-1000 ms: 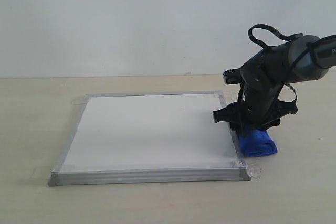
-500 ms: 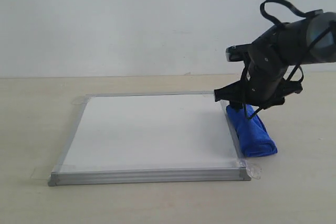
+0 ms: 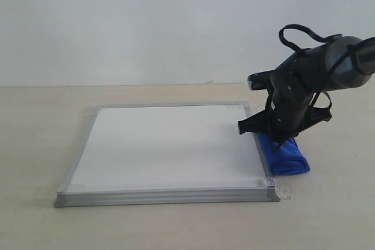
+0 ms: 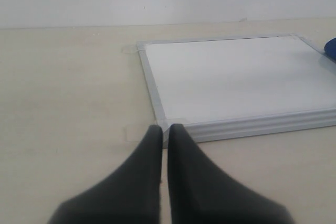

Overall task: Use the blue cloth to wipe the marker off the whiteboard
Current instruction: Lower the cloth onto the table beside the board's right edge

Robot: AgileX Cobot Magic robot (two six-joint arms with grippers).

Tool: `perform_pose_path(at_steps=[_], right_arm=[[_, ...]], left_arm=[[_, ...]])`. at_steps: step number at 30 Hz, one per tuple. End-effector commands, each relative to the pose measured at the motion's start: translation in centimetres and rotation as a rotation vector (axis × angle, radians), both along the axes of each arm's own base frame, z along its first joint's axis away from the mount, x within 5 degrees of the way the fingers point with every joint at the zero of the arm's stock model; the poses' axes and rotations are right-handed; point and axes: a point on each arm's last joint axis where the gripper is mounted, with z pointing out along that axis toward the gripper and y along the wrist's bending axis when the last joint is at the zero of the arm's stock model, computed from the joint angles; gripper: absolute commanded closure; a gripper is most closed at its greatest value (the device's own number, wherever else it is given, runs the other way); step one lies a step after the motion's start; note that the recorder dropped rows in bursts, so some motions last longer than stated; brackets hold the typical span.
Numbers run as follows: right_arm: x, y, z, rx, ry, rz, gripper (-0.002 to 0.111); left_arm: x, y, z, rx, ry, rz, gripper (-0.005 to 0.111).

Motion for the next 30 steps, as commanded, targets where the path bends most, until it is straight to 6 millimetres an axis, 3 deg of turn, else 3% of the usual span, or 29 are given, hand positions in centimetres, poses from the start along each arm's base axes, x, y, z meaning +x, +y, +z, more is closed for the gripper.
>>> perform_pose_path(at_steps=[1,6,13,15,18,22,25,27,30], right_arm=[[0.1,-0.1,-2.0,-0.016,0.033,0.011,0.109],[0.3,0.0,-2.1,-0.007,0.022,0.017,0.109],[-0.4,-0.5,3.2,-0.019,-0.038,0.003,0.109],[-0.6,-0.6,3.9,-0.019,-0.043,-0.002,0.109],[-0.7,-0.7,3.4,-0.024,-0.027,-0.005,0.109],[-1.1,-0.5,0.4,-0.011,0.011,0.015,0.109],[-1.4,-0.6,-0.5,-0.020,0.038,0.014,0.109],[-1.7,-0.9,0.0,-0.040,0.053,0.009,0.109],[-2.3,-1.3,2.7,-0.063,0.039,0.011,0.109]], left_arm=[[0.0,0.0,0.1,-0.009,-0.010,-0.001,0.103],[0.0,0.0,0.1,-0.009,-0.010,-0.001,0.103],[0.0,0.0,0.1,-0.009,-0.010,-0.001,0.103],[0.0,0.0,0.1,-0.009,-0.010,-0.001,0.103],[0.0,0.0,0.1,-0.009,-0.010,-0.001,0.103],[0.0,0.0,0.1,-0.009,-0.010,-0.001,0.103],[0.0,0.0,0.1,-0.009,-0.010,-0.001,0.103],[0.0,0.0,0.1,-0.009,-0.010,-0.001,0.103],[0.0,0.0,0.1,-0.009,-0.010,-0.001,0.103]])
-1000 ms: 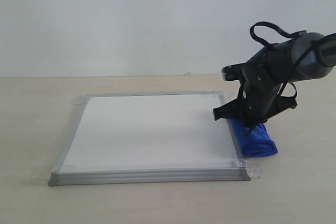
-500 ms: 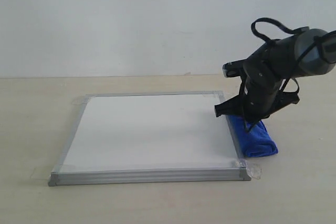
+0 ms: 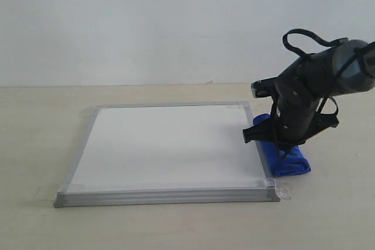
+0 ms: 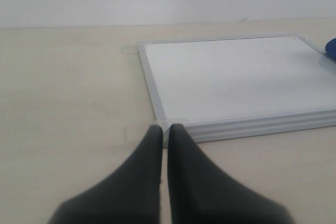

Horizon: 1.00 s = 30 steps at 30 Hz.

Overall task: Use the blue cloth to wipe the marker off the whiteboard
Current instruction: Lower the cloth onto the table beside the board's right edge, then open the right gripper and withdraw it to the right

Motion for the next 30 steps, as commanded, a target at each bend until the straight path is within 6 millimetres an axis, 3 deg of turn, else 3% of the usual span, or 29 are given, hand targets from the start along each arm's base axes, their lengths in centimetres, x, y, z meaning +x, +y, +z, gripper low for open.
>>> perform_pose_path(at_steps=[1,6,9,13,17,20,30], right_arm=[[-1.1,-0.6,4.1,-0.034,-0.022,0.009,0.109],[-4.1,0.5,10.6,-0.004,-0.130,0.086,0.109],[-6.9,1.6,12.0,0.050,-0.210,0.172,0.109],[-10.9,2.6,11.7,0.160,-0.281,0.239,0.109],[-13.8,1.9,10.4,0.201,-0.266,0.242,0.109],[-15.4,0.9,9.7,0.220,-0.203,0.146,0.109],[-16.0,0.5,9.3,0.203,-0.172,0.122,0.109]], left_arm=[[0.0,0.0,0.1,-0.009,-0.010,-0.001,0.103],[0.0,0.0,0.1,-0.009,-0.010,-0.001,0.103],[0.0,0.0,0.1,-0.009,-0.010,-0.001,0.103],[0.0,0.0,0.1,-0.009,-0.010,-0.001,0.103],[0.0,0.0,0.1,-0.009,-0.010,-0.001,0.103],[0.0,0.0,0.1,-0.009,-0.010,-0.001,0.103],[0.0,0.0,0.1,-0.009,-0.010,-0.001,0.103]])
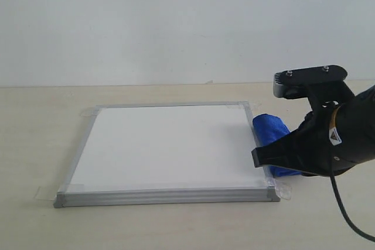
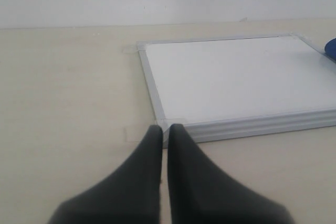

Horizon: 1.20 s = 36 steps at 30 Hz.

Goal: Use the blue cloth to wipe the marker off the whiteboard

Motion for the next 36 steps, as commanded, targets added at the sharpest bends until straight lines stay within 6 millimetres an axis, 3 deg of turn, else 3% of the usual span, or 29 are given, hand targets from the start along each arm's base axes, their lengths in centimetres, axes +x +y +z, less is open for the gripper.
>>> perform_pose_path(at_steps=[1,10,14,18,22,25,30,36], right_arm=[[-0.1,0.0,0.2,0.009,-0.010,0.001,0.109],[-0.4,-0.3,1.1,0.026,-0.046,-0.001,0.109],[-1.8,-1.1,4.6,0.152,-0.164,-0.041,0.109],[-4.8,-2.6,9.2,0.302,-0.380,-0.004,0.109],[-8.0,-4.8,11.1,0.337,-0.653,0.100,0.109],[-10.3,-7.1,10.6,0.339,-0.787,0.080,0.109],[-13.8,-10.7,7.8,0.285,-0.882,-0.094,0.109],[-17.4,-12.4,3.5,0.207,-1.000,-0.186,0.109]], left_arm=[[0.0,0.0,0.1,-0.009,-0.010,-0.001,0.103],[0.0,0.0,0.1,-0.009,-0.010,-0.001,0.103],[0.0,0.0,0.1,-0.009,-0.010,-0.001,0.103],[0.0,0.0,0.1,-0.009,-0.010,-0.001,0.103],[0.0,0.0,0.1,-0.009,-0.010,-0.001,0.103],[0.0,0.0,0.1,-0.009,-0.010,-0.001,0.103],[0.0,0.0,0.1,-0.009,-0.010,-0.001,0.103],[0.0,0.0,0.1,-0.009,-0.010,-0.001,0.103]])
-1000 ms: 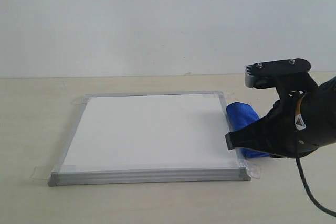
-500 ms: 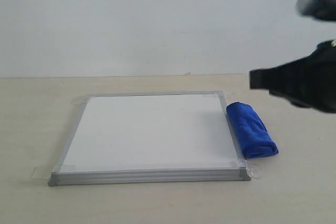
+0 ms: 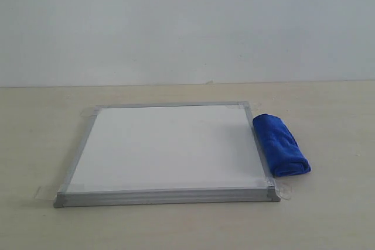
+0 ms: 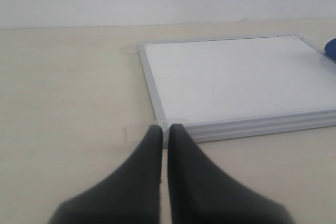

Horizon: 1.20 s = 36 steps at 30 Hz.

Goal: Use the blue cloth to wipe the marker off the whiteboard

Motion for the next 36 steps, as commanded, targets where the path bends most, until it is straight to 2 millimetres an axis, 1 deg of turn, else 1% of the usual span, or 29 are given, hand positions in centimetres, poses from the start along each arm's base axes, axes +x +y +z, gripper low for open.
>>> perform_pose_path(at_steps=[1,3,5,7,13,15,18,21,23,25,27,28,29,30,32,35,36], right_arm=[[-2.0,-0.7,-2.8,-0.053,-0.074,-0.068,0.109],[-2.6,-0.9,-4.1,-0.073,-0.106,-0.082,0.109],[-2.4,-0.8,-5.2,-0.084,-0.083,-0.083,0.109],[-2.4,-0.9,-5.7,-0.087,-0.065,-0.083,0.109],[-2.4,-0.8,-5.7,-0.078,-0.066,-0.081,0.109],[-2.4,-0.8,-5.7,-0.038,-0.061,-0.079,0.109],[-2.4,-0.7,-5.6,0.075,-0.058,-0.066,0.109],[-2.4,-0.5,-5.3,0.157,-0.088,-0.034,0.109],[-2.4,-0.3,-5.3,0.185,-0.117,-0.008,0.109],[-2.3,-0.1,-5.7,0.189,-0.139,0.009,0.109],[-2.0,-0.1,-6.8,0.163,-0.136,0.005,0.109],[-2.0,-0.1,-6.9,0.122,-0.135,0.002,0.109],[-2.0,-0.1,-7.2,0.104,-0.094,-0.001,0.109],[-2.0,-0.1,-7.7,0.049,-0.043,-0.005,0.109],[-2.0,-0.1,-8.2,-0.021,0.000,-0.005,0.109],[-2.0,-0.1,-9.3,-0.079,0.112,-0.003,0.109],[-2.1,-0.2,-9.9,-0.095,0.176,-0.001,0.109]], left_arm=[[0.0,0.0,0.1,-0.009,-0.010,-0.001,0.103],[0.0,0.0,0.1,-0.009,-0.010,-0.001,0.103],[0.0,0.0,0.1,-0.009,-0.010,-0.001,0.103],[0.0,0.0,0.1,-0.009,-0.010,-0.001,0.103],[0.0,0.0,0.2,-0.009,-0.012,-0.001,0.103],[0.0,0.0,0.2,-0.009,-0.012,-0.001,0.103],[0.0,0.0,0.2,-0.009,-0.012,-0.001,0.103],[0.0,0.0,0.2,-0.009,-0.012,-0.001,0.103],[0.0,0.0,0.2,-0.009,-0.012,-0.001,0.103],[0.0,0.0,0.2,-0.009,-0.012,-0.001,0.103],[0.0,0.0,0.2,-0.009,-0.012,-0.001,0.103],[0.0,0.0,0.2,-0.009,-0.012,-0.001,0.103],[0.0,0.0,0.2,-0.009,-0.012,-0.001,0.103],[0.0,0.0,0.2,-0.009,-0.012,-0.001,0.103],[0.0,0.0,0.2,-0.009,-0.012,-0.001,0.103],[0.0,0.0,0.2,-0.009,-0.012,-0.001,0.103],[0.0,0.0,0.2,-0.009,-0.012,-0.001,0.103]])
